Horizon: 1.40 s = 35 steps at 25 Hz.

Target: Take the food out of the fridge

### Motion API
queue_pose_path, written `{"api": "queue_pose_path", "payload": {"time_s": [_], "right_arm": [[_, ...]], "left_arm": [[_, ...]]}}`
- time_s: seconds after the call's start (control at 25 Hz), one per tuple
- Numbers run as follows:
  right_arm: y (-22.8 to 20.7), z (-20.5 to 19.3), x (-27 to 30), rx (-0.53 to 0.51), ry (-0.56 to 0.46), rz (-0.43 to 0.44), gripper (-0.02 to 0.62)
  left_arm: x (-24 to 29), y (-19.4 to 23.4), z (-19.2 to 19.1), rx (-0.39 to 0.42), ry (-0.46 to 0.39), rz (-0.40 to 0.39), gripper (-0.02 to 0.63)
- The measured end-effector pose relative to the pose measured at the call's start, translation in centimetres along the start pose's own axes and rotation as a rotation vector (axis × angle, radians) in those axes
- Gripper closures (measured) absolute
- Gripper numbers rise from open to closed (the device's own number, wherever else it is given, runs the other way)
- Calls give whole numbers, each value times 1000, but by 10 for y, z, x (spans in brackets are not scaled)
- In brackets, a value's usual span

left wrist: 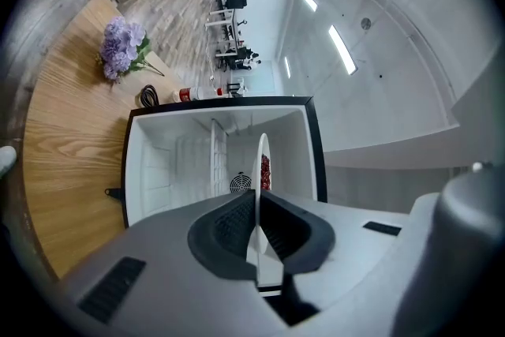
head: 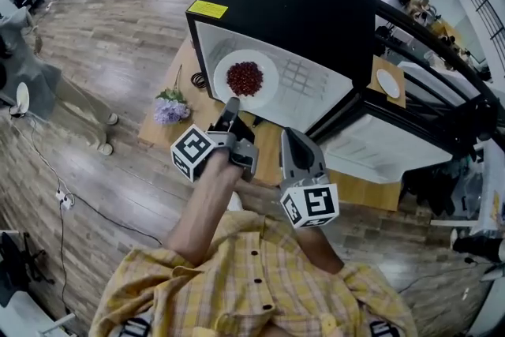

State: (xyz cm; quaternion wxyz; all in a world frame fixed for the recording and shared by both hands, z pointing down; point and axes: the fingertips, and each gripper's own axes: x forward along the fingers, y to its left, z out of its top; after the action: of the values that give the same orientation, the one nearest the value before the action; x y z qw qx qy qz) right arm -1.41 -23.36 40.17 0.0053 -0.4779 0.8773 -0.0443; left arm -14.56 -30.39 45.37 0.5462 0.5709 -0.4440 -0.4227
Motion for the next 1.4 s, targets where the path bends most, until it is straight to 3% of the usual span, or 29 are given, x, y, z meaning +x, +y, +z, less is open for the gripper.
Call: {"api": "queue_pose_path", "payload": {"time_s": [0.72,1.4], "right_arm": [[7,2,-38,9,-32,68,589],[24,1,-72,11,-23,112,589]], "left_arm": [[-68,-23,-27,5,-96,-40,589],[-124,-35,-59,-26,-112,-57,589]]}}
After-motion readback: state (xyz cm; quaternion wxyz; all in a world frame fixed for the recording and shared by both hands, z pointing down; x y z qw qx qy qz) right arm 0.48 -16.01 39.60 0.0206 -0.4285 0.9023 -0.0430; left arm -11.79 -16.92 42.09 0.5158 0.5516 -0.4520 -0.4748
